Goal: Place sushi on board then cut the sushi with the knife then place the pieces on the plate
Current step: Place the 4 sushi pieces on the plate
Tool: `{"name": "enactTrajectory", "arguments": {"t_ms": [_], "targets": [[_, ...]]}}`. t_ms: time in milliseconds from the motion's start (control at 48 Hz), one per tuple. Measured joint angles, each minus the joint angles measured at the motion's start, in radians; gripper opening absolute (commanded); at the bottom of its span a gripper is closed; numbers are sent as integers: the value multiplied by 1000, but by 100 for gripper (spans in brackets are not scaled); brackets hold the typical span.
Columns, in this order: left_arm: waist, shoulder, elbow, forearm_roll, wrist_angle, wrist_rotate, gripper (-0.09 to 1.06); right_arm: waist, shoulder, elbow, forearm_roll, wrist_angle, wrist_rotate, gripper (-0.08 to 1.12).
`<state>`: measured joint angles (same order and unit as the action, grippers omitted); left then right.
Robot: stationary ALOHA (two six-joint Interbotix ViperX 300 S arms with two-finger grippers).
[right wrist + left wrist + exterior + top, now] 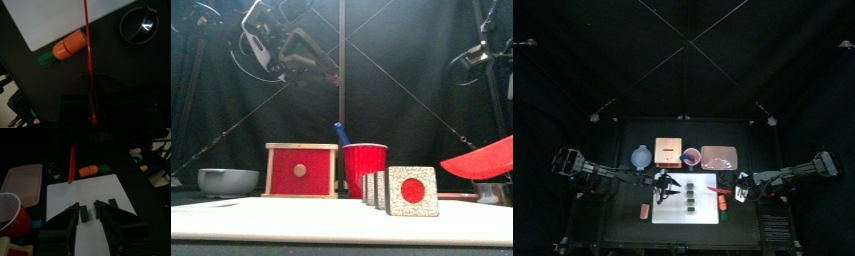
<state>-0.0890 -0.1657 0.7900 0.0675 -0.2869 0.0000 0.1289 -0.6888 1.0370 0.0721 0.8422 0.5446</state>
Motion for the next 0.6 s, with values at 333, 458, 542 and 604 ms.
{"name": "enactTrajectory", "arguments": {"t_ms": [333, 458, 542, 604], "targets": [[12, -5, 35, -29, -87, 2, 73, -71, -8, 57, 20, -8, -3, 62], [14, -5, 43, -32, -87, 2, 73, -72, -12, 60, 23, 11, 0, 71], [12, -5, 46, -32, -87, 2, 73, -77, -15, 58, 21, 37, 0, 76], [15, -5, 49, -32, -87, 3, 73, -80, -17, 54, 18, 60, 0, 77]]}}
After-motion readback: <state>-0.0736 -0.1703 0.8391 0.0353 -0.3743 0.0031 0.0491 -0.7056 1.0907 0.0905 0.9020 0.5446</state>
